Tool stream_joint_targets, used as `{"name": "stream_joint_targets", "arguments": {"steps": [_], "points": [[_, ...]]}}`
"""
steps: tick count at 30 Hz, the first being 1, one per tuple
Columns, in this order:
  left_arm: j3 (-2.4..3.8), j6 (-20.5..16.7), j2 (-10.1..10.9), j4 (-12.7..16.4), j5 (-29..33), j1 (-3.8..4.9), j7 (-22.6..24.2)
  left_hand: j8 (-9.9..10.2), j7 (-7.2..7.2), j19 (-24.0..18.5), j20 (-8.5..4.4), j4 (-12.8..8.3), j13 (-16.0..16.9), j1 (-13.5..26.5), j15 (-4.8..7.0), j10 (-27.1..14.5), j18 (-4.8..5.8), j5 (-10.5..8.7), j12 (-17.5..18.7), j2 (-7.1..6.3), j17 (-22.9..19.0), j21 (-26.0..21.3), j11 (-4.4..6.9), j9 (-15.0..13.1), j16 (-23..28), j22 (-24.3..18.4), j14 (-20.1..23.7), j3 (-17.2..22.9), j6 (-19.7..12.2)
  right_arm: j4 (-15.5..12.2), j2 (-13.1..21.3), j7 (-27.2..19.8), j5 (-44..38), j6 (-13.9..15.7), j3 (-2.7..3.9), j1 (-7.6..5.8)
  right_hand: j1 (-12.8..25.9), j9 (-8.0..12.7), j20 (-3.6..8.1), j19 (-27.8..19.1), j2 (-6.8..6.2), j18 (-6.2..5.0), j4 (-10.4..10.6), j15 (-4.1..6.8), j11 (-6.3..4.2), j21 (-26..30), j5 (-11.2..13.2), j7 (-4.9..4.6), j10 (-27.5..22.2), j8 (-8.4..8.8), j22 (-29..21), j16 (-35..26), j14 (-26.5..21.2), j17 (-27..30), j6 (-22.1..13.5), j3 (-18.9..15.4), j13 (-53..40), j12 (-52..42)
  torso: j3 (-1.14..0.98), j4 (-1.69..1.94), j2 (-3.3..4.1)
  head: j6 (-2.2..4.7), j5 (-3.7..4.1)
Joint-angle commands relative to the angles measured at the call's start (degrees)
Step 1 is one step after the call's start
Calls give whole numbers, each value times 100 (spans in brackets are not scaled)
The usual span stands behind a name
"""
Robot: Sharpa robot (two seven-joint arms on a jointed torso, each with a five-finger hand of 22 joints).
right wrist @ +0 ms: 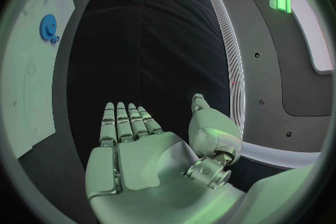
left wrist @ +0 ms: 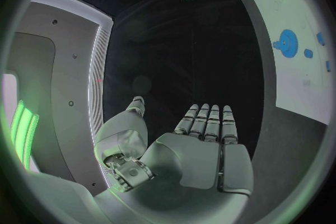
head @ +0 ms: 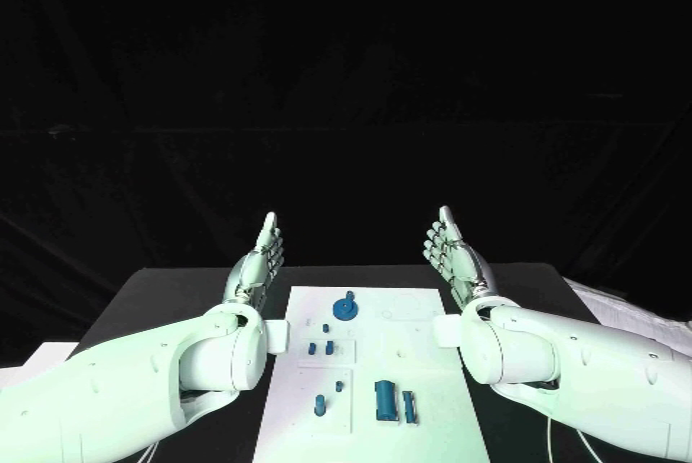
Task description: Assemble the parts on the task board
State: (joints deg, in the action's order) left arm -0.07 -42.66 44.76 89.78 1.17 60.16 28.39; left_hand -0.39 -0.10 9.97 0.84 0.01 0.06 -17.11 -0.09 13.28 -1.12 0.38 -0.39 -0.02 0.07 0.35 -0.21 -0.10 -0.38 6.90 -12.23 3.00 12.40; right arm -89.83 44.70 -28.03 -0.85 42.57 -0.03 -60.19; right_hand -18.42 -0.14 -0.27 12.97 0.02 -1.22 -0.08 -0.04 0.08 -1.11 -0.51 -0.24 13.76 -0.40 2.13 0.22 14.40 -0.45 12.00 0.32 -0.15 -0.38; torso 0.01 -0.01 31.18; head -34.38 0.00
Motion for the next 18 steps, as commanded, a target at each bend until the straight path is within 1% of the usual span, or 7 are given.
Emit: {"name": "stream_joint_targets", "arguments": {"steps": [1, 4, 5, 14, 15, 17, 18], "points": [[7, -146, -7, 17, -117, 0, 140, 39, 10, -333, -84, -1, -6, 562, 9, -437, 112, -38, 39, 2, -7, -35, 21, 10, 38, -228, 406, -300, -408, -13, -1, -177, 85, 154, 3, 3, 591, 14, 27, -413, -2, 122, 8, 4, -8, 111, 51, 24, -444, 40, -213, -22, -462, 45, -385, -32, 15, 38, -1, 1, 0, 0, 0], [7, -146, -7, 17, -117, 0, 140, 39, 10, -400, -84, -1, -6, 684, 9, -531, 112, -38, 39, 2, -7, -35, 21, 10, 38, -276, 489, -300, -499, -13, -1, -177, 85, 154, 3, 3, 734, 14, 27, -518, -2, 122, 8, 4, -8, 111, 51, 24, -550, 40, -213, -22, -576, 45, -480, -32, 15, 38, -1, 1, 0, 0, 0], [7, -146, -7, 17, -117, 0, 140, 39, 10, -426, -84, -1, -6, 722, 9, -564, 112, -38, 39, 2, -7, -35, 21, 10, 38, -690, 520, -300, -528, -13, -1, -177, 85, 154, 3, 3, 780, 14, 27, -545, -2, 122, 8, 4, -8, 111, 51, 24, -585, 40, -213, -22, -607, 45, -508, -32, 15, 38, -1, 1, 0, 0, 0], [7, -146, -7, 17, -117, 0, 140, 39, 10, -590, -84, -1, -6, 1030, 9, -803, 112, -38, 39, 2, -7, -35, 21, 10, 38, -690, 731, -300, -742, -13, -1, -177, 85, 154, 3, 3, 1106, 14, 27, -774, -2, 122, 8, 4, -8, 111, 51, 24, -829, 40, -213, -22, -866, 45, -717, -32, 15, 38, -1, 1, 0, 0, 0], [7, -146, -7, 17, -117, 0, 140, 39, 10, -997, -84, -1, -6, 1060, 9, -813, 112, -38, 39, 2, -7, -35, 21, 10, 38, -690, 751, -300, -765, -13, -1, -177, 85, 154, 3, 3, 1146, 14, 27, -794, -2, 122, 8, 4, -8, 111, 51, 24, -849, 40, -213, -22, -892, 45, -735, -32, 15, 38, -1, 1, 0, 0, 0], [7, -146, -7, 17, -117, 0, 140, 39, 10, -997, -84, -1, -6, 1104, 9, -863, 112, -38, 39, 2, -7, -35, 21, 10, 38, -690, 785, -300, -788, -13, -1, -177, 85, 154, 3, 3, 1208, 14, 27, -851, -2, 122, 8, 4, -8, 111, 51, 24, -905, 40, -213, -22, -954, 45, -783, -32, 15, 38, -1, 1, 0, 0, 0], [7, -146, -7, 17, -117, 0, 140, 39, 10, -997, -84, -1, -6, 1132, 9, -870, 112, -38, 39, 2, -7, -35, 21, 10, 38, -690, 799, -300, -812, -13, -1, -177, 85, 154, 3, 3, 1334, 14, 27, -1297, -2, 122, 8, 4, -8, 111, 51, 24, -1376, 40, -213, -22, -1440, 45, -1200, -32, 15, 38, -1, 1, 0, 0, 0]]}}
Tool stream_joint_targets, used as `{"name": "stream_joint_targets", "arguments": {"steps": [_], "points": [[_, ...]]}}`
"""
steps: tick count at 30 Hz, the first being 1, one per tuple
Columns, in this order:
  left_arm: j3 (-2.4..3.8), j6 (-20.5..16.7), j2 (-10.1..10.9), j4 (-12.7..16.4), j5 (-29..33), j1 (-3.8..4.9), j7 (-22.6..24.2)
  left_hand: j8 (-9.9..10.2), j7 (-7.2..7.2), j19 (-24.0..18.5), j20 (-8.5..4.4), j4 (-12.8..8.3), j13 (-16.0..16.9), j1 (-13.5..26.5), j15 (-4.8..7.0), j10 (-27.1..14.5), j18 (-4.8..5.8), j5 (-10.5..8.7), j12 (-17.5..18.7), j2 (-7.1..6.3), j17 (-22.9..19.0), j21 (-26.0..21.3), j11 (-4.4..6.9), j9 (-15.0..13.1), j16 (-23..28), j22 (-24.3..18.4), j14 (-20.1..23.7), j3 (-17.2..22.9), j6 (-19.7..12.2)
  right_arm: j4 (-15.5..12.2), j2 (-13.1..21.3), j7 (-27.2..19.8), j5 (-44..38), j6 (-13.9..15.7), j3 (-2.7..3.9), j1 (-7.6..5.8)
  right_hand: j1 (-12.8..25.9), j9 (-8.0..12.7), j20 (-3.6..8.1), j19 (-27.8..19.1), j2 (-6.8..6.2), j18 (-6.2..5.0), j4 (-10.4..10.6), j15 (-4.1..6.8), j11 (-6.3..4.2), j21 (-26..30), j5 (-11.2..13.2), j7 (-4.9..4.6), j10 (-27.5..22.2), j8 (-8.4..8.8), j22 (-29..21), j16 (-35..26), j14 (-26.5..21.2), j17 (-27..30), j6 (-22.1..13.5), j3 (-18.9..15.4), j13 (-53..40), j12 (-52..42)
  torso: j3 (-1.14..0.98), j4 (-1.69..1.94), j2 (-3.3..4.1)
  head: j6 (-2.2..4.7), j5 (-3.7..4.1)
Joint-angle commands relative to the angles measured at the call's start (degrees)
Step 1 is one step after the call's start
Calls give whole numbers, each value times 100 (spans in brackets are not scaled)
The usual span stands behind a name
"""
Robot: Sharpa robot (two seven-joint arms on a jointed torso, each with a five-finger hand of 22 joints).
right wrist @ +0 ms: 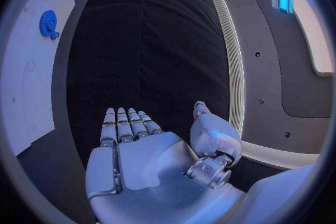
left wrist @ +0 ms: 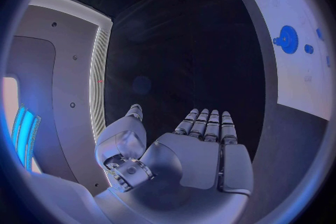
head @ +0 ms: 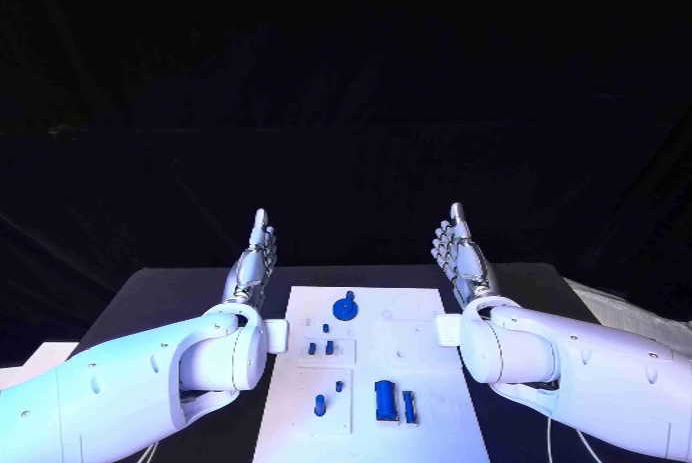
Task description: Assemble the parts on the task board
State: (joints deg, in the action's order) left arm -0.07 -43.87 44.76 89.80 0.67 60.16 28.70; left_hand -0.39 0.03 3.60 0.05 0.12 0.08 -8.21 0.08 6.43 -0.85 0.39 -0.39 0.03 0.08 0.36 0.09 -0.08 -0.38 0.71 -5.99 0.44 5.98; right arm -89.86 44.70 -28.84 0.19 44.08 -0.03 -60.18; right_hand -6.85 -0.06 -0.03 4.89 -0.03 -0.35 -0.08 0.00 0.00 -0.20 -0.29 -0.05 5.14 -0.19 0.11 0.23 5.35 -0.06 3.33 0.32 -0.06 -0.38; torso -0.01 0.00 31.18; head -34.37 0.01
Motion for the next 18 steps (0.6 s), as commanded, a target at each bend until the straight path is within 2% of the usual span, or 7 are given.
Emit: {"name": "stream_joint_targets", "arguments": {"steps": [1, 2, 3, 4, 5, 6, 18], "points": [[7, -25, -7, 16, -67, 0, 109, 39, -3, -360, -5, -12, -8, 248, -8, -208, 85, -39, 39, -3, -8, -36, -9, 8, 38, -71, 196, -44, -191, -10, -1, -95, -19, 4, 3, 2, 269, 6, 3, -489, 3, 35, 8, 0, 0, 20, 29, 5, -514, 19, -11, -23, -535, 6, -333, -32, 6, 38, 1, 0, 0, -1, -1], [7, -25, -7, 16, -67, 0, 109, 39, -3, -360, -5, -12, -8, 263, -8, -216, 85, -39, 39, -3, -8, -36, -9, 8, 38, -71, 599, -44, -192, -10, -1, -95, -19, 4, 3, 2, 685, 6, 3, -489, 3, 35, 8, 0, 0, 20, 29, 5, -514, 19, -11, -23, -535, 6, -333, -32, 6, 38, 1, 0, 0, -1, -1], [7, -25, -7, 16, -67, 0, 109, 39, -3, -360, -5, -12, -8, 302, -8, -235, 85, -39, 39, -3, -8, -36, -9, 8, 38, -71, 599, -44, -598, -10, -1, -95, -19, 4, 3, 2, 685, 6, 3, -489, 3, 35, 8, 0, 0, 20, 29, 5, -514, 19, -11, -23, -535, 6, -333, -32, 6, 38, 1, 0, 0, -1, -1], [7, -25, -7, 16, -67, 0, 109, 39, -3, -360, -5, -12, -8, 316, -8, -643, 85, -39, 39, -3, -8, -36, -9, 8, 38, -71, 599, -44, -598, -10, -1, -95, -19, 4, 3, 2, 685, 6, 3, -489, 3, 35, 8, 0, 0, 20, 29, 5, -514, 19, -11, -23, -535, 6, -333, -32, 6, 38, 1, 0, 0, -1, -1], [7, -25, -7, 16, -67, 0, 109, 39, -3, -360, -5, -12, -8, 329, -8, -643, 85, -39, 39, -3, -8, -36, -9, 8, 38, -71, 599, -44, -598, -10, -1, -95, -19, 4, 3, 2, 685, 6, 3, -489, 3, 35, 8, 0, 0, 20, 29, 5, -514, 19, -11, -23, -535, 6, -333, -32, 6, 38, 1, 0, 0, -1, -1], [7, -25, -7, 16, -67, 0, 109, 39, -3, -360, -5, -12, -8, 821, -8, -643, 85, -39, 39, -3, -8, -36, -9, 8, 38, -71, 599, -44, -598, -10, -1, -95, -19, 4, 3, 2, 685, 6, 3, -489, 3, 35, 8, 0, 0, 20, 29, 5, -514, 19, -11, -23, -535, 6, -333, -32, 6, 38, 1, 0, 0, -1, -1], [7, -25, -7, 16, -67, 0, 109, 39, -3, -360, -5, -12, -8, 821, -8, -643, 85, -39, 39, -3, -8, -36, -9, 8, 38, -71, 599, -44, -598, -10, -1, -95, -19, 4, 3, 2, 685, 6, 3, -489, 3, 35, 8, 0, 0, 20, 29, 5, -514, 19, -11, -23, -535, 6, -333, -32, 6, 38, 1, 0, 0, -1, -1]]}}
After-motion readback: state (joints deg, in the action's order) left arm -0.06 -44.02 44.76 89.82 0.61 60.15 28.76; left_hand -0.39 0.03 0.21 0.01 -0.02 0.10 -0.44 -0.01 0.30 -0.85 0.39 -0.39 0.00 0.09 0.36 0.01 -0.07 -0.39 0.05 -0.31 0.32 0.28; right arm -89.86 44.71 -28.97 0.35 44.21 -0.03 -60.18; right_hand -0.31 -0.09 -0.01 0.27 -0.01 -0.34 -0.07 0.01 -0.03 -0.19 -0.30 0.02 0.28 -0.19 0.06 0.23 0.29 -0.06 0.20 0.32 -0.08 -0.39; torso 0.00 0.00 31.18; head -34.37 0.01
